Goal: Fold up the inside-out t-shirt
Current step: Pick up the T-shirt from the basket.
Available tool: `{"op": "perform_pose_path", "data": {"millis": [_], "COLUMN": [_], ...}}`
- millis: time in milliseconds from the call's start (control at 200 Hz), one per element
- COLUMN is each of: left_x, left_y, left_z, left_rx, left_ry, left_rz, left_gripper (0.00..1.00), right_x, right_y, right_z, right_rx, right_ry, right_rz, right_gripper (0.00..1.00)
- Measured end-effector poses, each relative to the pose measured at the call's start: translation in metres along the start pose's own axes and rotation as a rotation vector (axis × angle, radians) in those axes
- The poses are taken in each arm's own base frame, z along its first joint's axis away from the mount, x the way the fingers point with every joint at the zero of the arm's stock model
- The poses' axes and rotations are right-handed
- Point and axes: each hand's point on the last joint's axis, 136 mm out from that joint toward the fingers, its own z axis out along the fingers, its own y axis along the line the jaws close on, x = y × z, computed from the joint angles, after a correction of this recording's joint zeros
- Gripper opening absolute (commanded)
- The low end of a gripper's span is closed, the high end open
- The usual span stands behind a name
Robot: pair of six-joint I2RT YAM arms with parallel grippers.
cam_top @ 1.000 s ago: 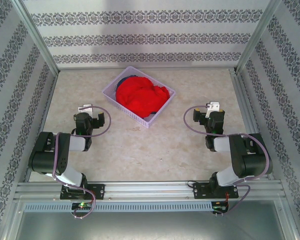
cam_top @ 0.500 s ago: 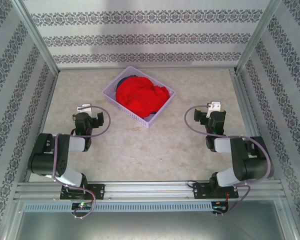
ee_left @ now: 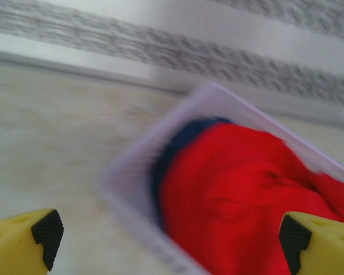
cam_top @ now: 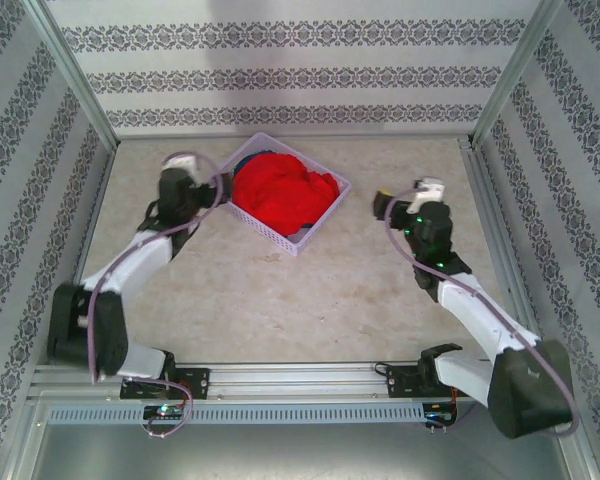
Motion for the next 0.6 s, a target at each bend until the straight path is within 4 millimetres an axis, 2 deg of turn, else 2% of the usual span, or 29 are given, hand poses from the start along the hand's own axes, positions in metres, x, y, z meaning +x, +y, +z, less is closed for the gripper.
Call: {"op": "perform_pose_path", "data": {"millis": [40, 95, 155, 205, 355, 515, 550, 600], "left_x": [0.008, 0.025, 0.044, 0.058, 0.087, 0.087, 0.084, 0.076], "left_y": [-0.020, -0.044, -0.053, -0.049, -0.026, -0.020, -0.021, -0.024], "left_z": [0.016, 0.035, 0.052, 0.067, 0.095, 0.107, 0.106, 0.105], "left_rx": [0.040, 0.089, 0.096, 0.072, -0.035, -0.077, -0.075, -0.068], "left_ry": [0.066, 0.171, 0.275, 0.353, 0.507, 0.553, 0.552, 0.537], "left_rz": [0.027, 0.061, 0.083, 0.096, 0.146, 0.194, 0.197, 0.205], "left_gripper": [0.98, 0.96, 0.93, 0.88, 0.59, 0.06, 0.01, 0.00], "right_x": [0.013, 0.030, 0.046, 0.056, 0.074, 0.080, 0.081, 0.084], "right_y": [0.020, 0.037, 0.045, 0.046, 0.041, 0.045, 0.047, 0.047], "right_z": [0.006, 0.010, 0.014, 0.017, 0.022, 0.022, 0.022, 0.023], "right_rx": [-0.052, -0.092, -0.108, -0.105, -0.084, -0.093, -0.095, -0.097], "right_ry": [0.053, 0.112, 0.163, 0.195, 0.253, 0.269, 0.274, 0.283], "right_rz": [-0.019, -0.039, -0.053, -0.059, -0.049, -0.035, -0.033, -0.030], "right_gripper": [0.98, 0.98, 0.98, 0.98, 0.98, 0.98, 0.98, 0.98]}}
